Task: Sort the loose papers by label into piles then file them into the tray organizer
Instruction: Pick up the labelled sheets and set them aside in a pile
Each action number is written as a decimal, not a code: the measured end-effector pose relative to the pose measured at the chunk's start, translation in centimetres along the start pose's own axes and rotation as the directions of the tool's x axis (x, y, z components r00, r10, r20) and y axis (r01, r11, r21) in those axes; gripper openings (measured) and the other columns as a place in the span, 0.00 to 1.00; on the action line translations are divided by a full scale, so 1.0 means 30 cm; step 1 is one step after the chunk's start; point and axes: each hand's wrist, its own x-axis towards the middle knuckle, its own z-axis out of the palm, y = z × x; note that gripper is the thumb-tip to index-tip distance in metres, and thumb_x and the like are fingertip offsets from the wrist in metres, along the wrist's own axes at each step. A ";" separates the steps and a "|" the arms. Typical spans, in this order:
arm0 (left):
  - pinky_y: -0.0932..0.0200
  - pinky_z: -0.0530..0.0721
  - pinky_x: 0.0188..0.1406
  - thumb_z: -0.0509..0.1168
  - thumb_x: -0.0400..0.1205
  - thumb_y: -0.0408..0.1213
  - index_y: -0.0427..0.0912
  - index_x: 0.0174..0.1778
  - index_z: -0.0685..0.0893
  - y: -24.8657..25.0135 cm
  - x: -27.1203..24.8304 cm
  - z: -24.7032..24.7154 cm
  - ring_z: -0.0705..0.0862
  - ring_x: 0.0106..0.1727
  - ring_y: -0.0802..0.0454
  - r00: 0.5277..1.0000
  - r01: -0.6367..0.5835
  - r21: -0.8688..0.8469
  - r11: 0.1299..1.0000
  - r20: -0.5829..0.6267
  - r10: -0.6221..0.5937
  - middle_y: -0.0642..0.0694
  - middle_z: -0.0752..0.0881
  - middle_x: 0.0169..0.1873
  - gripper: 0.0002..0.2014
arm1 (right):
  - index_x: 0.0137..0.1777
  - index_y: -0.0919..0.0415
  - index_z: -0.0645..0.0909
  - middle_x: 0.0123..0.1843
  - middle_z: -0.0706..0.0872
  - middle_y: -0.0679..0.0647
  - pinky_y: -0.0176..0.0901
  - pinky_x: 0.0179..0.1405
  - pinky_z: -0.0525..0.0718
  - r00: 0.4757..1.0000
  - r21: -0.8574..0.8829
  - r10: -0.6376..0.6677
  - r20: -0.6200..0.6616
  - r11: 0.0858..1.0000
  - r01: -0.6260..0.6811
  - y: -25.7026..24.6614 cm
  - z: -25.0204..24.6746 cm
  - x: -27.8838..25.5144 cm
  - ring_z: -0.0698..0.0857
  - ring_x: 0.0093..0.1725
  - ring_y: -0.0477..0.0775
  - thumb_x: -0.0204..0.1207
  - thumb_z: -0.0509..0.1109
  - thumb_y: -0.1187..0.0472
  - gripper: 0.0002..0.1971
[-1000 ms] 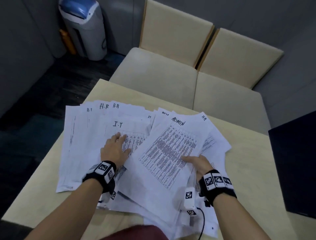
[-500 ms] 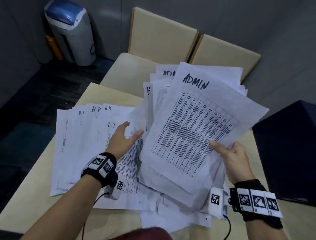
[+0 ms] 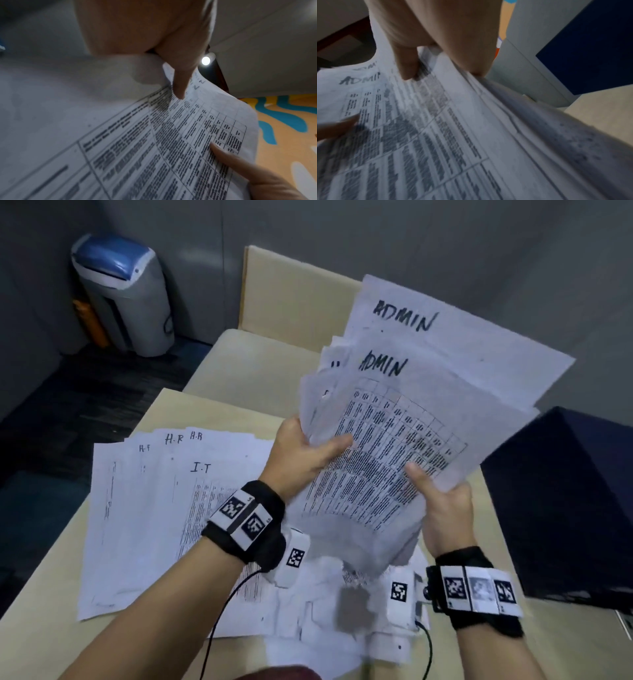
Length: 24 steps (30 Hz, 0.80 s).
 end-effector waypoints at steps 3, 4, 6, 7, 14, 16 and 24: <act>0.38 0.90 0.45 0.78 0.76 0.30 0.41 0.51 0.87 -0.001 -0.013 -0.009 0.90 0.40 0.42 0.995 -0.072 0.031 0.997 -0.070 0.074 0.47 0.91 0.38 0.10 | 0.46 0.56 0.81 0.40 0.89 0.46 0.52 0.58 0.88 0.998 0.021 -0.034 -0.043 0.999 0.035 0.027 0.013 -0.016 0.88 0.46 0.52 0.69 0.82 0.56 0.13; 0.41 0.92 0.46 0.79 0.73 0.31 0.36 0.55 0.86 -0.003 -0.021 -0.017 0.92 0.44 0.41 0.992 -0.090 0.034 0.995 -0.085 0.093 0.43 0.92 0.43 0.16 | 0.51 0.58 0.84 0.45 0.92 0.49 0.51 0.61 0.89 0.998 0.071 -0.055 -0.023 0.996 0.057 0.034 0.008 -0.027 0.91 0.52 0.53 0.71 0.80 0.63 0.11; 0.48 0.92 0.44 0.83 0.66 0.33 0.32 0.64 0.78 -0.019 -0.035 -0.037 0.92 0.48 0.46 0.990 -0.077 0.022 0.997 -0.115 0.079 0.40 0.91 0.51 0.32 | 0.63 0.61 0.83 0.54 0.93 0.50 0.42 0.61 0.89 0.999 0.077 -0.049 0.009 0.996 0.049 0.067 -0.007 -0.046 0.91 0.60 0.51 0.71 0.78 0.71 0.20; 0.50 0.92 0.45 0.83 0.64 0.34 0.34 0.67 0.74 -0.037 -0.037 -0.050 0.92 0.51 0.47 0.993 -0.047 0.004 0.999 -0.108 0.047 0.41 0.90 0.54 0.37 | 0.68 0.63 0.81 0.57 0.93 0.51 0.37 0.58 0.88 0.999 0.046 -0.034 0.020 0.998 0.033 0.097 -0.019 -0.052 0.90 0.61 0.50 0.70 0.79 0.72 0.25; 0.49 0.87 0.63 0.84 0.68 0.39 0.43 0.70 0.79 -0.166 -0.040 -0.088 0.89 0.60 0.53 0.994 0.109 0.161 0.981 -0.032 -0.106 0.48 0.90 0.58 0.35 | 0.60 0.50 0.80 0.54 0.92 0.47 0.27 0.45 0.83 0.970 -0.069 0.218 0.109 0.975 -0.211 0.195 0.001 -0.036 0.90 0.52 0.36 0.69 0.83 0.67 0.23; 0.48 0.90 0.58 0.83 0.68 0.35 0.40 0.63 0.84 -0.171 -0.046 -0.076 0.91 0.54 0.51 0.993 0.101 0.118 0.988 -0.080 -0.092 0.50 0.92 0.50 0.27 | 0.62 0.55 0.82 0.57 0.92 0.50 0.32 0.49 0.87 0.977 -0.056 0.199 0.078 0.979 -0.195 0.205 0.017 -0.018 0.91 0.55 0.42 0.71 0.82 0.65 0.21; 0.38 0.89 0.52 0.80 0.66 0.61 0.39 0.61 0.77 -0.010 -0.035 -0.053 0.89 0.53 0.35 0.971 -0.142 -0.036 0.989 -0.201 0.132 0.37 0.90 0.52 0.38 | 0.63 0.63 0.83 0.55 0.94 0.57 0.48 0.57 0.91 0.992 -0.015 0.071 0.102 0.997 -0.070 0.186 0.004 -0.019 0.92 0.56 0.55 0.66 0.83 0.68 0.24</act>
